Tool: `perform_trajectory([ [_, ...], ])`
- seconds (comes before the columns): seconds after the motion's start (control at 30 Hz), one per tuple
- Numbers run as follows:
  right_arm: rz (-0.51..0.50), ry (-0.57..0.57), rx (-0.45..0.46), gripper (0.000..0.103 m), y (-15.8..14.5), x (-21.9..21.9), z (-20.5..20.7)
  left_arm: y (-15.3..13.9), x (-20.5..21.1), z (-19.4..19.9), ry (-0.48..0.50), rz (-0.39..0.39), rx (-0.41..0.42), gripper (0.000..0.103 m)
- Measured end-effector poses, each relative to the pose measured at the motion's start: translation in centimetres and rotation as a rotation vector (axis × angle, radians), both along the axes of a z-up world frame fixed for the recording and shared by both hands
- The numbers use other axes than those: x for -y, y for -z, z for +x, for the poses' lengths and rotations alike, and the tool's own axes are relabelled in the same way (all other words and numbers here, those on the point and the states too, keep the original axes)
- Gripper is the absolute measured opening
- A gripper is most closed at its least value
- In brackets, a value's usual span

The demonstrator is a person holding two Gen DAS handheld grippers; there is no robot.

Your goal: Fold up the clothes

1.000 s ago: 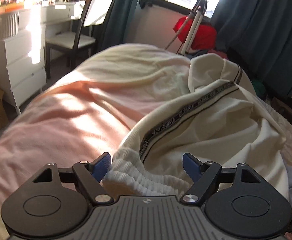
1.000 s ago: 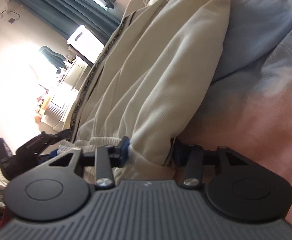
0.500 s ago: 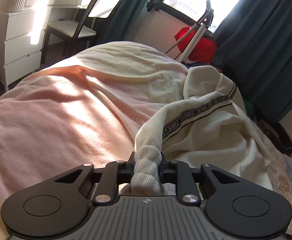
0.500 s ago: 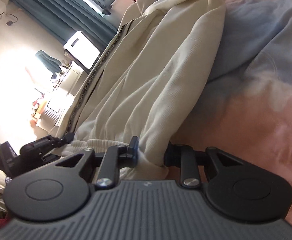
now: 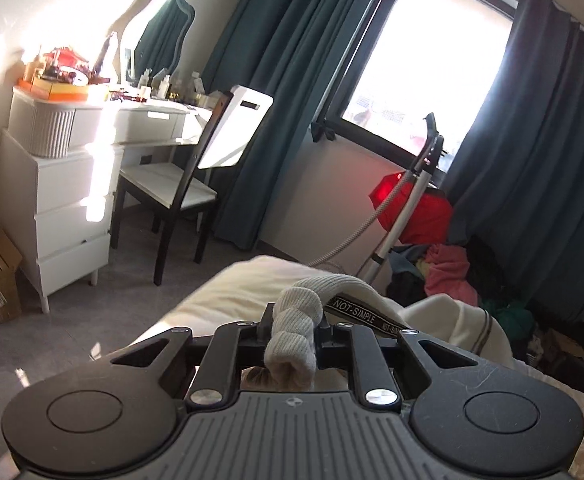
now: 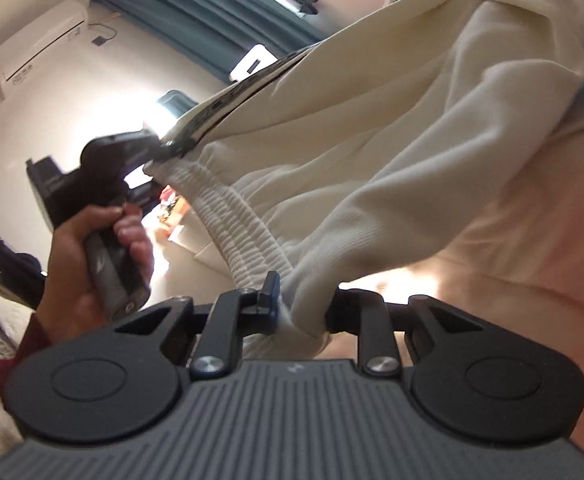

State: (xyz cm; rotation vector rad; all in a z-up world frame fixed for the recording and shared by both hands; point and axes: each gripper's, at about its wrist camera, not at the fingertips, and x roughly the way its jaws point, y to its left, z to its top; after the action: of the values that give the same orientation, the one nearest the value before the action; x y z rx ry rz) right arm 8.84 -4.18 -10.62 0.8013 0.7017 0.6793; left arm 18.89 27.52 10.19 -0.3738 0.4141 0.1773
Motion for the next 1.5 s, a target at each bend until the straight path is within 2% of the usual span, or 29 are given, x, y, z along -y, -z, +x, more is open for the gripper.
perform_trajectory([
  [0.07, 0.033, -0.054, 0.029, 0.024, -0.8, -4.6, 1.9, -1.3, -2.6, 3.2, -0.034, 0.068, -0.018, 0.017],
  [0.17, 0.046, -0.107, 0.057, 0.025, -1.1, -10.7, 5.0, -0.6, -6.3, 8.9, -0.085, 0.200, -0.086, 0.017],
  [0.23, 0.022, -0.126, 0.038, 0.025, -0.5, -13.3, 6.8, 1.6, -8.1, 12.1, -0.097, 0.249, -0.150, 0.017],
  [0.33, -0.057, -0.142, 0.017, 0.026, 1.8, -15.8, 9.1, 3.4, -8.6, 13.2, -0.096, 0.248, -0.180, 0.018],
  [0.43, -0.119, -0.150, 0.036, 0.028, 3.7, -16.7, 9.8, 5.0, -8.8, 13.7, -0.095, 0.239, -0.198, 0.018],
  [0.57, -0.194, -0.161, 0.100, 0.030, 3.4, -17.1, 8.8, 7.0, -9.1, 14.4, -0.092, 0.226, -0.222, 0.023],
  [0.63, -0.234, -0.166, 0.125, 0.031, 2.3, -17.2, 7.8, 8.0, -9.3, 14.7, -0.091, 0.220, -0.234, 0.033],
  [0.67, -0.238, -0.176, 0.132, 0.033, 1.6, -17.1, 7.2, 8.5, -9.4, 14.9, -0.091, 0.217, -0.241, 0.048],
  [0.7, -0.246, -0.194, 0.147, 0.041, 0.9, -17.2, 6.7, 9.0, -9.4, 15.1, -0.090, 0.214, -0.247, 0.063],
  [0.73, -0.255, -0.205, 0.169, 0.059, 0.3, -16.9, 6.1, 9.5, -9.5, 15.3, -0.089, 0.211, -0.253, 0.071],
  [0.77, -0.266, -0.208, 0.201, 0.068, -0.3, -16.7, 5.2, 10.0, -9.6, 15.4, -0.089, 0.208, -0.259, 0.086],
  [0.8, -0.279, -0.210, 0.231, 0.078, -1.0, -16.3, 4.4, 9.5, -8.9, 14.9, -0.085, 0.220, -0.246, 0.094],
  [0.97, -0.397, -0.145, 0.333, 0.078, -3.9, -12.2, 0.4, 4.6, -1.7, 9.1, 0.024, 0.266, -0.159, 0.099],
  [1.03, -0.411, -0.113, 0.358, 0.078, -5.2, -9.9, -1.2, 2.8, 1.4, 6.4, 0.068, 0.283, -0.135, 0.099],
  [1.13, -0.485, -0.056, 0.392, 0.078, -7.5, -6.1, -2.6, 0.6, 7.1, 1.4, 0.130, 0.298, -0.071, 0.102],
  [1.23, -0.548, 0.014, 0.431, 0.078, -9.5, -1.4, -4.8, -0.4, 11.7, -3.0, 0.177, 0.252, -0.024, 0.102],
  [1.33, -0.599, 0.092, 0.476, 0.078, -10.7, 3.2, -5.1, -0.2, 16.1, -7.0, 0.229, 0.220, 0.021, 0.102],
  [1.5, -0.703, 0.207, 0.523, 0.078, -11.6, 10.2, -6.2, 2.1, 23.0, -12.8, 0.294, 0.311, 0.102, 0.102],
])
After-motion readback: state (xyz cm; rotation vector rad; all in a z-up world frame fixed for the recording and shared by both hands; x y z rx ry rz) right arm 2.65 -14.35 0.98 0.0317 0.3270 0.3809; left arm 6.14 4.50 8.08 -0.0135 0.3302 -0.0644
